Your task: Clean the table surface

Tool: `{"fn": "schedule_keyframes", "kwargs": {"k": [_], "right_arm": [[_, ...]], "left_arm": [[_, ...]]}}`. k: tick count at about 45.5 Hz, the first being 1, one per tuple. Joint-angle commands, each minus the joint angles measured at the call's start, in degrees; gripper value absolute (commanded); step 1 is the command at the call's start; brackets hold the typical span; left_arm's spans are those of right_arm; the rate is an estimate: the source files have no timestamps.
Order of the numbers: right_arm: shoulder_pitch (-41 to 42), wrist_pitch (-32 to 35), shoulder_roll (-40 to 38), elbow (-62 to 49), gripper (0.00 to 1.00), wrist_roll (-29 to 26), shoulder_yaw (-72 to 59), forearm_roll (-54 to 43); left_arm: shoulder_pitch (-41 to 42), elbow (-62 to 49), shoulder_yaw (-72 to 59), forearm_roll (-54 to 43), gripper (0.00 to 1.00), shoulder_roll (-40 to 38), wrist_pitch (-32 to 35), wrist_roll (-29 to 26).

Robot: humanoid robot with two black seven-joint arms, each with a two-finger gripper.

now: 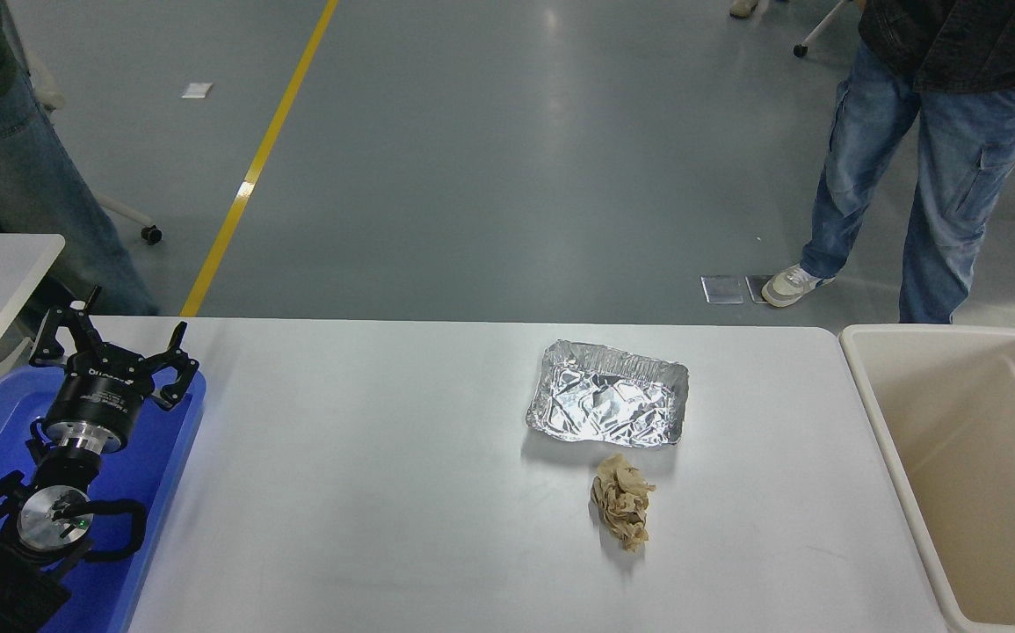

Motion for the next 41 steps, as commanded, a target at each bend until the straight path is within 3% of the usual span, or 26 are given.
{"fn": "schedule_keyframes", "kwargs": {"k": [1,5,19,31,41], "right_arm": [[0.96,1.02,-0.55,3.20,1.00,0.34,1.85,11.78],[0.88,0.94,-3.62,9.87,1.00,0.69,6.85,16.19],[-1.49,2.08,-9.08,30.61,1.00,0.69,23.89,16.19],[-12.21,15.08,-8.82,51.88,1.00,0.60,44.48,16.11],[-13.19,15.53,-4.43,54.10,1.00,0.69,44.92,16.19]], "left_arm": [[0.00,-0.05,0.00,0.00,1.00,0.00,0.00,0.00],[0.00,0.04,0.00,0.00,1.00,0.00,0.00,0.00],[0.00,0.04,0.00,0.00,1.00,0.00,0.00,0.00],[0.00,-0.05,0.00,0.00,1.00,0.00,0.00,0.00],[0.00,0.04,0.00,0.00,1.00,0.00,0.00,0.00]]}}
